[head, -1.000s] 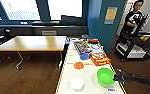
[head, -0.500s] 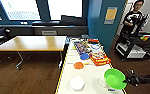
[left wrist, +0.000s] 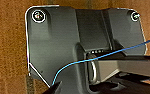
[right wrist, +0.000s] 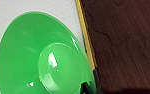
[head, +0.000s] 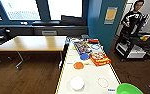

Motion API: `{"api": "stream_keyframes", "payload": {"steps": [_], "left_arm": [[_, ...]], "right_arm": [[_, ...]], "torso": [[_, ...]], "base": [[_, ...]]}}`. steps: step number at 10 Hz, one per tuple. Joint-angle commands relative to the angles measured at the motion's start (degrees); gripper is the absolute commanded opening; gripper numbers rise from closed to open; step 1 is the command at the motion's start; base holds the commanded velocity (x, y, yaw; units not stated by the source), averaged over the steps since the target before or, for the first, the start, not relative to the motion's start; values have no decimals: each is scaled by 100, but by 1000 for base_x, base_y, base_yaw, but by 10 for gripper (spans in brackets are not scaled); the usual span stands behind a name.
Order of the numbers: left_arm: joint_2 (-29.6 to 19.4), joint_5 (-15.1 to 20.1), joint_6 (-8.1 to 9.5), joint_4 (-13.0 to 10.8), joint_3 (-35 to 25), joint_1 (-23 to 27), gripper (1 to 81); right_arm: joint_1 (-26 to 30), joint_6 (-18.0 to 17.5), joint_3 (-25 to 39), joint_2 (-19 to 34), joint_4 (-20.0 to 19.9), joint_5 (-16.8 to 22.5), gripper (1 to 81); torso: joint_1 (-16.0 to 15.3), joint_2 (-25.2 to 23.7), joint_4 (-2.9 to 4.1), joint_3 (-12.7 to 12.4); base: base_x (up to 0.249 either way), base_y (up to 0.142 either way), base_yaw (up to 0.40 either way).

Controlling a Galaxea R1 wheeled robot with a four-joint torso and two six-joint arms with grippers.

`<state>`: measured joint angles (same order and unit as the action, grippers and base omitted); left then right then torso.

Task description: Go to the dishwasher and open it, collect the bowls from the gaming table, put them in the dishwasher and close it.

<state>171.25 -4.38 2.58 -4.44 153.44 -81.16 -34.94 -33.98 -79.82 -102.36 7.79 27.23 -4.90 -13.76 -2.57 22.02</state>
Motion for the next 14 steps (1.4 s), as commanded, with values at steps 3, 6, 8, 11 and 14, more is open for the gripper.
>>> {"api": "stream_keyframes", "payload": {"steps": [3, 6, 8, 11, 14], "left_arm": [[6, 306, -65, -48, -42, 131, 811], [23, 297, -65, -48, -51, 114, 811], [23, 279, -74, -48, -51, 96, 811], [15, 279, -74, -110, -60, 78, 811], [-64, 279, -74, -110, -288, 61, 811]], "right_arm": [[-2118, -13, 284, 548, 838, -1500, 10], [-2803, 22, 302, 504, 909, -1923, 10], [-3523, 49, -231, -231, 1197, -2291, 10], [-3990, 49, -1399, -1644, 1626, -2328, 10], [-4184, 49, -2089, -2441, 2042, -2337, 10]], "torso": [[0, -2, 0, 0], [2, -2, 0, -2], [2, -2, 0, -2], [5, -2, 0, -5], [5, -5, 0, -7]], "base": [[0, 0, 0], [0, 0, 0], [0, 0, 0], [0, 0, 0], [0, 0, 0]]}}
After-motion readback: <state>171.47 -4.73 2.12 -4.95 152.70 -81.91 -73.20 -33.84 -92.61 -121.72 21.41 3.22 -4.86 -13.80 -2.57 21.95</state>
